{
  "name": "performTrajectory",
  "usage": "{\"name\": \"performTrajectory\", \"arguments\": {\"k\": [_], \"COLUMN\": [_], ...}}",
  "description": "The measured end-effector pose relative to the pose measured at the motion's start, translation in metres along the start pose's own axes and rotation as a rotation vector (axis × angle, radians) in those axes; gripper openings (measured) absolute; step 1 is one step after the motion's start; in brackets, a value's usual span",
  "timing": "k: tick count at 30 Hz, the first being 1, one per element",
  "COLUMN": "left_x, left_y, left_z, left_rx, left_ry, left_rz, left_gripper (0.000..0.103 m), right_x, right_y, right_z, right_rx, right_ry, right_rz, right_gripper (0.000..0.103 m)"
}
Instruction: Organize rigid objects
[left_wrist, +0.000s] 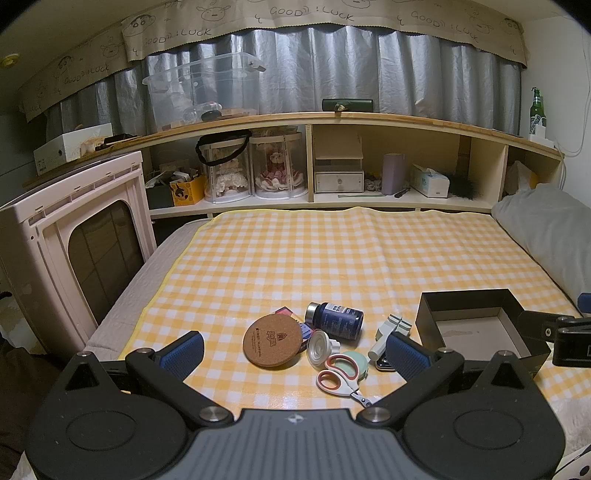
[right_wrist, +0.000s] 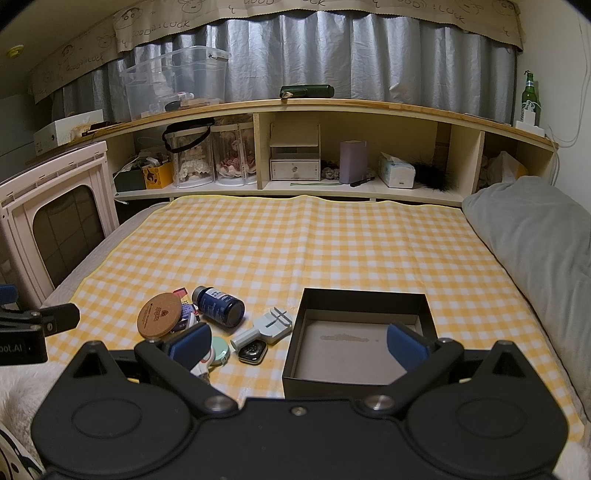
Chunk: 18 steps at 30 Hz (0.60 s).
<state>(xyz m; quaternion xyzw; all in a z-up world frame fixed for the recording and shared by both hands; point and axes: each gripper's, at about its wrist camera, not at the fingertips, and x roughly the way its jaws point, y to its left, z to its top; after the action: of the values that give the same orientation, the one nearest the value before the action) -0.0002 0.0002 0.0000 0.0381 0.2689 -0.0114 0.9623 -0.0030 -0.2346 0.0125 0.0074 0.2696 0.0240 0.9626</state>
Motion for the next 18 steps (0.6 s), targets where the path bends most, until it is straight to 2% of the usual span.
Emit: {"name": "performTrajectory", "arguments": {"k": [8, 9, 11, 18], "left_x": [0.000, 0.000, 0.000, 0.001], "left_y": [0.000, -0.015, -0.021, -0.014], "left_z": [0.000, 0.004, 0.005, 0.010], "left_rx": [-0.001, -0.003, -0.001, -0.019], "left_ry": [-0.002, -0.008, -0.018, -0.068], "left_rz": [-0.003, -0.009, -0.005, -0.013], "left_gripper": [0.103, 0.103, 0.103, 0.103], "right_x": [-0.002, -0.003, 0.000, 0.000], "right_y": [-0.002, -0.002, 0.000, -0.006], "right_z": [0.002, 0.002, 0.002, 0.009], "right_rx": [0.002, 0.004, 0.010, 0.045], "right_ry": [-0.002, -0.004, -0.010, -0.036], "right_rz": [0.004, 0.006, 0.014, 0.042], "right_gripper": [0.102, 0.102, 0.102, 0.102]}}
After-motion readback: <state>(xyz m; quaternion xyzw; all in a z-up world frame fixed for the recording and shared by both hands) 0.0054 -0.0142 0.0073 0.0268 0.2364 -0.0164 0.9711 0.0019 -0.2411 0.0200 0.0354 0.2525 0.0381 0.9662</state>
